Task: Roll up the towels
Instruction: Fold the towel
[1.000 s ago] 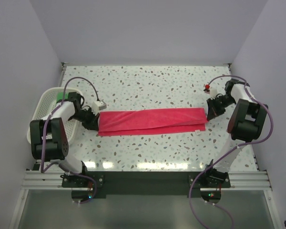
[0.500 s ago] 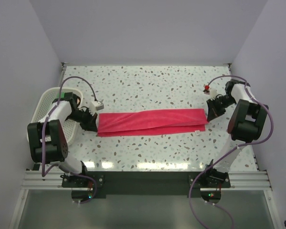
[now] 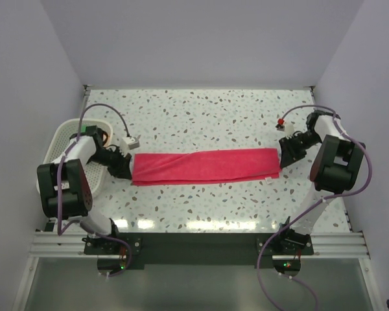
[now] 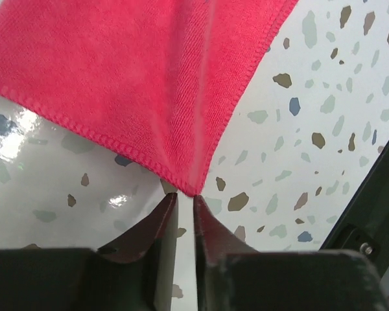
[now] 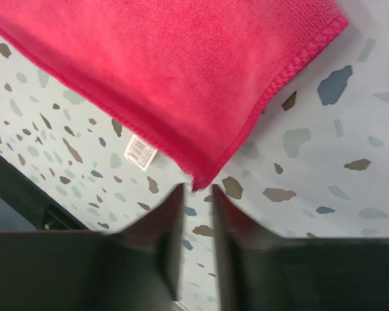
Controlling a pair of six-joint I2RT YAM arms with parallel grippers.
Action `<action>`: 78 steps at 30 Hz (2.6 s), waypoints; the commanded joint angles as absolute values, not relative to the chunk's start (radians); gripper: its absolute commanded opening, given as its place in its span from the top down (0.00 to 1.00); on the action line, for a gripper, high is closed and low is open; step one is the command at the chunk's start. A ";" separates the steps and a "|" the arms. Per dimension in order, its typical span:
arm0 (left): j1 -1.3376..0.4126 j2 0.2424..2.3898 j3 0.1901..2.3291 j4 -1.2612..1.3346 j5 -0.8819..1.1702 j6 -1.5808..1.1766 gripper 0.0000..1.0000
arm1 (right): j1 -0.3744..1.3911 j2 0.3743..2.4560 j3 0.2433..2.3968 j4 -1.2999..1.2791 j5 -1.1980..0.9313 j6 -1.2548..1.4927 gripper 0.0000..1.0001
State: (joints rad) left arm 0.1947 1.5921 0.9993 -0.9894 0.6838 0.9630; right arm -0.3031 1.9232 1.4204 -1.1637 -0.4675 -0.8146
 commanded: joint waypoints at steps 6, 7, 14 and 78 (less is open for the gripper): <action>0.202 1.606 0.999 -0.953 0.684 0.951 0.60 | -0.296 1.904 1.457 -1.253 -0.549 -0.880 0.49; 0.202 1.605 1.020 -0.951 0.689 0.945 0.60 | -0.296 1.895 1.482 -1.250 -0.560 -0.864 0.49; 0.187 1.652 1.161 -0.805 0.692 0.781 0.54 | -0.279 1.887 1.499 -0.984 -0.543 -0.612 0.54; 0.069 1.987 1.364 -0.381 0.413 0.489 1.00 | -0.178 2.010 1.450 -0.605 -0.155 -0.488 1.00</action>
State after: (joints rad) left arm 0.0643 1.9862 1.3369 -0.4633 0.4721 0.5320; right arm -0.1688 2.0460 1.4677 -0.6800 -0.2993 -0.4652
